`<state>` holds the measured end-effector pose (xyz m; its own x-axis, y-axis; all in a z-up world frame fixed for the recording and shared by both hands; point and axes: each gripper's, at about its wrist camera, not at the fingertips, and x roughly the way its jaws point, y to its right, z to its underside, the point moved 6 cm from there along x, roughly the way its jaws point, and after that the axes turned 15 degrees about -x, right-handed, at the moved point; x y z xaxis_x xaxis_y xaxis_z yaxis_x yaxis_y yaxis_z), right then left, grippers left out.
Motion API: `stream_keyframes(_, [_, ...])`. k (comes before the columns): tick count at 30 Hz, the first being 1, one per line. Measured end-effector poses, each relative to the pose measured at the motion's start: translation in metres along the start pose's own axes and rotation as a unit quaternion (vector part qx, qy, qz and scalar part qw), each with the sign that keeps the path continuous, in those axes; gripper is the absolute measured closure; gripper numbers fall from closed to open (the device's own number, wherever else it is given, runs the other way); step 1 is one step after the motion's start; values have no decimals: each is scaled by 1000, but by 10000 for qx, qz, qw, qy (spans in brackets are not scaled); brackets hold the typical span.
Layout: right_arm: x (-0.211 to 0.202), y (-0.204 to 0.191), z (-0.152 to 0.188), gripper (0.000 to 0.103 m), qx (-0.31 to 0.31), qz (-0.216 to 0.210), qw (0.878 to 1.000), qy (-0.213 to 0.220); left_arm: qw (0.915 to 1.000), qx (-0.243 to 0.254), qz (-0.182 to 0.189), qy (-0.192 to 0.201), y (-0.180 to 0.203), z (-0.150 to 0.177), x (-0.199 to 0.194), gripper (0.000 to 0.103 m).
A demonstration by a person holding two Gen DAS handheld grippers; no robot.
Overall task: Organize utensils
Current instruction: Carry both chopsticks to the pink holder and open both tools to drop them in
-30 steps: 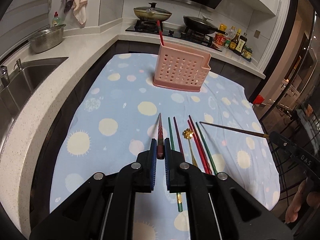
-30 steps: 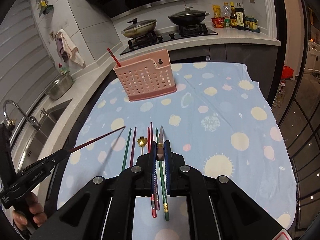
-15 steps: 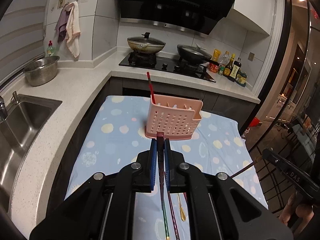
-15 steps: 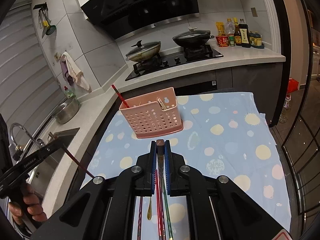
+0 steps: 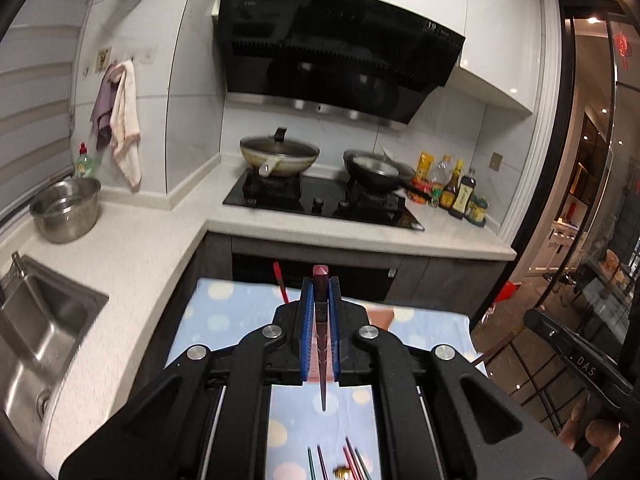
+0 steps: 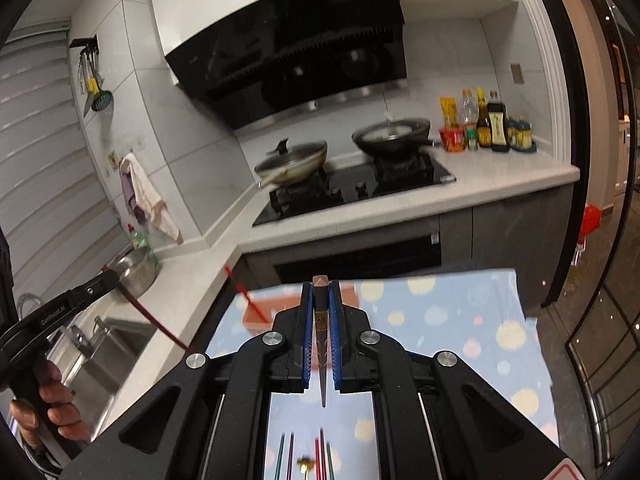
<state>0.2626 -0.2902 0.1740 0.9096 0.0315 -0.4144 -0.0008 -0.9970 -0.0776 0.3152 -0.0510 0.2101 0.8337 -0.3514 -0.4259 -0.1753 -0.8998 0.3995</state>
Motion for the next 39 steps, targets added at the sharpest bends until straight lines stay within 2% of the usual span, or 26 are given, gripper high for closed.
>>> stream_keyframes(7, [39,10,-56,96,69,32,9996,269,9992,66,36,381,19,-56,32,96])
stream_keyframes(11, [66,6,-68,96,48,-24,9997,235,9994,107,-63,338,21,-65,63,96])
stream_keyframes(15, [97,0,-61,96,-10,-91,9999,43,9997,147,-183,103,15,-57,97,96])
stream_keyframes(20, [135,-4,-33,96,6,-136,9991,-399,9992,45,-292,-279,-1,-33,133,96])
stream_keyframes(25, [153,-9,-12,96,-30,-166,9978,-644,9983,47,-381,-444,-12,-16,150,96])
stream_keyframes(28, [154,-12,-8,93,-39,-162,9979,-625,9982,-12,-381,-466,-18,-13,153,95])
stream_keyframes(30, [152,-14,-9,86,-54,-94,9983,-565,9979,-56,-472,-441,-22,-13,151,82])
stream_keyframes(31, [150,-15,-10,81,-53,-78,9985,-532,9978,-93,-514,-418,-23,-13,150,66])
stream_keyframes(32, [146,-16,-12,76,-47,-68,9988,-488,9977,-116,-549,-377,-24,-13,148,57])
stream_keyframes(39, [115,-21,-12,71,-135,-55,9991,-389,9974,-85,-645,-313,-32,-11,123,53])
